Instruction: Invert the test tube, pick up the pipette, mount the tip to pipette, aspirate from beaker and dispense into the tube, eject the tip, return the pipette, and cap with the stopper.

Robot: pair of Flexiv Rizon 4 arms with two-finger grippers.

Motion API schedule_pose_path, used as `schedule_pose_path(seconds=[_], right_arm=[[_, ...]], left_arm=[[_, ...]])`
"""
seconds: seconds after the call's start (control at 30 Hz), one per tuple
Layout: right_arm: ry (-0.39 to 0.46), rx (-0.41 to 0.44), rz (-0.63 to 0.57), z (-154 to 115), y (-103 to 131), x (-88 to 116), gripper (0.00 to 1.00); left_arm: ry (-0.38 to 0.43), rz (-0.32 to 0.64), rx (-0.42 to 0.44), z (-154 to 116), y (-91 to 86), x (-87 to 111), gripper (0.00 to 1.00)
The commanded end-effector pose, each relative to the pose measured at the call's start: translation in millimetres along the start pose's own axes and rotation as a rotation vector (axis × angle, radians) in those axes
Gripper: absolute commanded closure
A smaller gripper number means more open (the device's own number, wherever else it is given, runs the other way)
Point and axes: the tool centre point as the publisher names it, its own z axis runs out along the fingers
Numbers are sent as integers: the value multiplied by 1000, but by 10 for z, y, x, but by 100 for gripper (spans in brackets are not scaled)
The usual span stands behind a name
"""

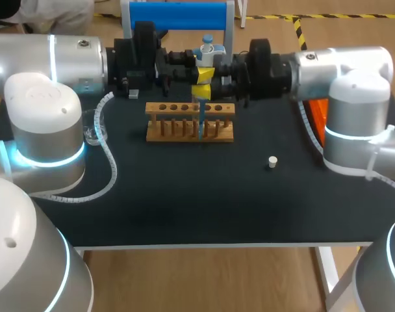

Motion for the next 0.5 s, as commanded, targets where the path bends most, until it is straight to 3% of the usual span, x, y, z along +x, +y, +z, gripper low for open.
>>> schedule_pose_path(seconds=[0.03,0.17,0.5], right_arm=[[6,-3,-3,-37,10,-2,80],[17,-7,-4,-36,18,24,100],[52,0,13,20,-13,45,100]], left_arm=[[0,0,4,15,13,34,100],[0,0,4,15,13,34,100],[0,0,4,15,13,34,100]])
